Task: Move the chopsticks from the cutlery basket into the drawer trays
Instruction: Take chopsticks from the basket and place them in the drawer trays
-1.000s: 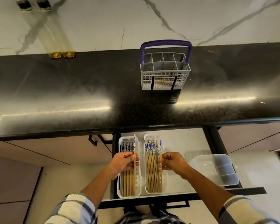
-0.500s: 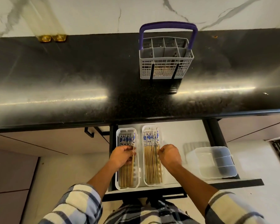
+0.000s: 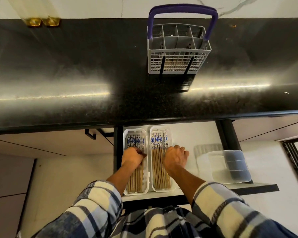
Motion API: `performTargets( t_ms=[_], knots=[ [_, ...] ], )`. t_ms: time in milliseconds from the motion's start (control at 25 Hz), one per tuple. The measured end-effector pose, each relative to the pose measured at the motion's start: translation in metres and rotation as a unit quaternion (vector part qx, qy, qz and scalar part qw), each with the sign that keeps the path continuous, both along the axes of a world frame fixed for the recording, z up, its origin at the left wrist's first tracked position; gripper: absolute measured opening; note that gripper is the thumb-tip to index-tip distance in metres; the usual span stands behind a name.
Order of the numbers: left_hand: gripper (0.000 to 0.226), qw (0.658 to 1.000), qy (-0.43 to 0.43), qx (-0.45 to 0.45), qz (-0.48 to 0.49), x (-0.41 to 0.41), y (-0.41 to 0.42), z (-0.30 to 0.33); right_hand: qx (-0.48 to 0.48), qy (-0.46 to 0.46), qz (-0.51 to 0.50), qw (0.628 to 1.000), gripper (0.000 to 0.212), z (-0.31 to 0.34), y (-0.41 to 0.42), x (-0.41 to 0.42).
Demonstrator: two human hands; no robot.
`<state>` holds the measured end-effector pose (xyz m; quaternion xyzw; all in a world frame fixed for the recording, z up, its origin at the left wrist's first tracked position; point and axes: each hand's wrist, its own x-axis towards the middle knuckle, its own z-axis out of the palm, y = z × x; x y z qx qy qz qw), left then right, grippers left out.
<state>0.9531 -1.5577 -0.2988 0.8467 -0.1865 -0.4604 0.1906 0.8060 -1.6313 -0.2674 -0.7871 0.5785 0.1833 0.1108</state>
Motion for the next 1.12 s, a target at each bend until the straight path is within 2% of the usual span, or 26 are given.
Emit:
performTargets(
  t_ms=[280, 520, 960, 1120],
  knots=[
    [0.013, 0.992, -0.088, 0.075, -0.052, -0.007, -0.009, -0.003, -0.016, 0.090, 0.052, 0.995, 0.023, 0.005, 0.001, 0.012],
    [0.016, 0.985, -0.112, 0.100, -0.086, -0.009, -0.019, -0.006, -0.018, 0.125, 0.088, 0.988, 0.019, 0.008, -0.002, 0.018],
    [0.015, 0.979, -0.130, 0.113, -0.112, -0.010, -0.020, -0.009, 0.003, 0.123, 0.155, 0.980, 0.014, 0.001, 0.006, 0.024],
    [0.018, 0.975, -0.146, 0.107, -0.131, -0.009, -0.018, -0.007, 0.047, 0.092, 0.158, 0.982, 0.018, -0.001, 0.016, 0.028]
  ],
)
